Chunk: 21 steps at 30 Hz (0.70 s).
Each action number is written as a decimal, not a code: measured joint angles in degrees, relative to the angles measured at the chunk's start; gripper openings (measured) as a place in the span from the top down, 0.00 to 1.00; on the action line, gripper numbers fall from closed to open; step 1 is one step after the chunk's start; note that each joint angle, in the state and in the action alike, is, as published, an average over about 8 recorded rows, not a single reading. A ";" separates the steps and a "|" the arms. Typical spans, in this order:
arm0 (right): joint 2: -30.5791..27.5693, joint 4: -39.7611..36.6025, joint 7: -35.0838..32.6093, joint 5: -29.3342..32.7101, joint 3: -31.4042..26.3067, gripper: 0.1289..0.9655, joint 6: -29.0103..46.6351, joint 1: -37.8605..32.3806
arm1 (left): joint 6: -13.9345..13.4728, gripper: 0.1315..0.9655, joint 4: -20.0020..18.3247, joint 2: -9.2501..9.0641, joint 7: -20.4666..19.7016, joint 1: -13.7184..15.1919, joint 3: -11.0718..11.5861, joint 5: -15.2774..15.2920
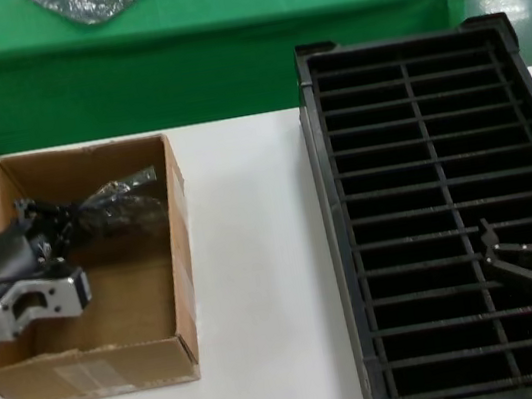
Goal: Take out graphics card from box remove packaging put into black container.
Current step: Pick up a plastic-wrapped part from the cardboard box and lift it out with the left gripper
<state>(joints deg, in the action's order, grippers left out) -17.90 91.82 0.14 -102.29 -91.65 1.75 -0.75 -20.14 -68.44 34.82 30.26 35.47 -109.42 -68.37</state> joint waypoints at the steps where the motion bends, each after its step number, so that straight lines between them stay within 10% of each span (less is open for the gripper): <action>1: 0.00 0.00 0.00 0.00 0.00 0.00 0.00 0.00 | -0.17 0.99 -1.45 0.35 -0.94 -0.76 0.65 0.70; 21: 0.00 0.00 0.00 0.00 0.00 0.00 0.00 0.00 | -6.31 0.99 -33.69 3.40 -17.37 -19.34 19.38 12.94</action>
<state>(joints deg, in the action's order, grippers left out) -17.90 91.82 0.14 -102.29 -91.65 1.75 -0.75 -26.45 -102.13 38.22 12.89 16.13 -90.04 -55.44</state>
